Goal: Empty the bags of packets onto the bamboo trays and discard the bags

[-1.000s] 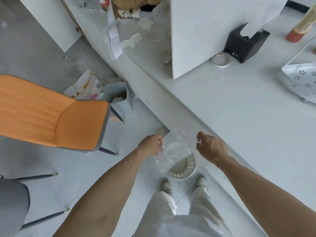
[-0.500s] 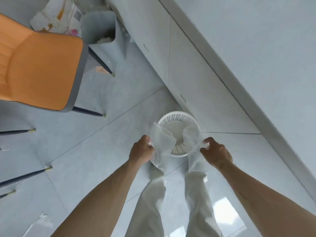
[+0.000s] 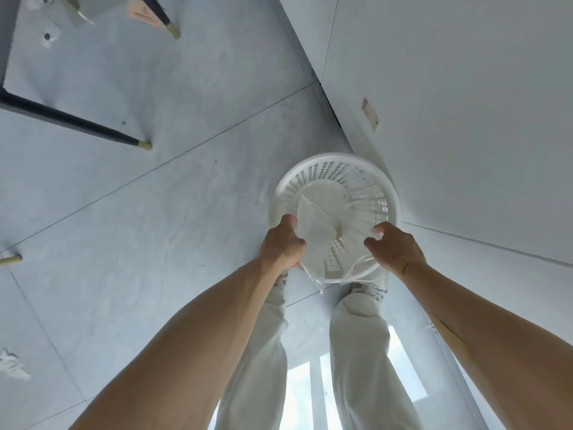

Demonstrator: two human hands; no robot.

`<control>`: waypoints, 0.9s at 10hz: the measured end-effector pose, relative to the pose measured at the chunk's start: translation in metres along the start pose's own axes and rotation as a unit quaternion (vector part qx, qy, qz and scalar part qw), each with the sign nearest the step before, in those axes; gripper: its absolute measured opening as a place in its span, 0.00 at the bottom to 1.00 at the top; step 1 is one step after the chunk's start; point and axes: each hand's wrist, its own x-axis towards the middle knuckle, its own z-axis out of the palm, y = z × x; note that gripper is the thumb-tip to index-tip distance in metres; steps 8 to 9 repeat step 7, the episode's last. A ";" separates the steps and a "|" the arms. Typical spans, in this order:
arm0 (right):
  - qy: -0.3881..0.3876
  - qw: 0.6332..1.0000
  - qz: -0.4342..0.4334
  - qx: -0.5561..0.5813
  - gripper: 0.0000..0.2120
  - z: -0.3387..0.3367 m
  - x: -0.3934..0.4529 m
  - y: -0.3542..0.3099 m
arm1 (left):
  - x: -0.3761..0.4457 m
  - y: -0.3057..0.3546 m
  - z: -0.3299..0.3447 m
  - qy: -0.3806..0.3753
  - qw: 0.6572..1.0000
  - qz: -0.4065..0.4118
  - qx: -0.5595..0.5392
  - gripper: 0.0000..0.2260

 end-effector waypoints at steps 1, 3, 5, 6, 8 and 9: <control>-0.016 1.000 -0.002 -0.011 0.24 0.015 0.030 0.003 | 0.031 0.002 0.017 -0.014 0.998 -0.037 -0.053 0.26; -0.030 0.999 -0.021 -0.013 0.25 0.031 0.058 -0.006 | 0.068 -0.003 0.029 -0.023 0.994 -0.065 -0.087 0.34; -0.039 0.998 -0.038 -0.042 0.24 0.030 0.048 -0.018 | 0.067 -0.007 0.031 -0.019 0.998 -0.050 -0.043 0.36; -0.027 0.997 -0.046 -0.059 0.22 0.019 0.036 -0.023 | 0.057 -0.001 0.023 -0.016 0.999 -0.039 -0.028 0.35; -0.018 0.993 -0.059 -0.100 0.22 0.000 0.005 -0.027 | 0.026 0.011 0.013 -0.016 1.000 -0.017 0.000 0.32; -0.018 0.993 -0.059 -0.100 0.22 0.000 0.005 -0.027 | 0.026 0.011 0.013 -0.016 1.000 -0.017 0.000 0.32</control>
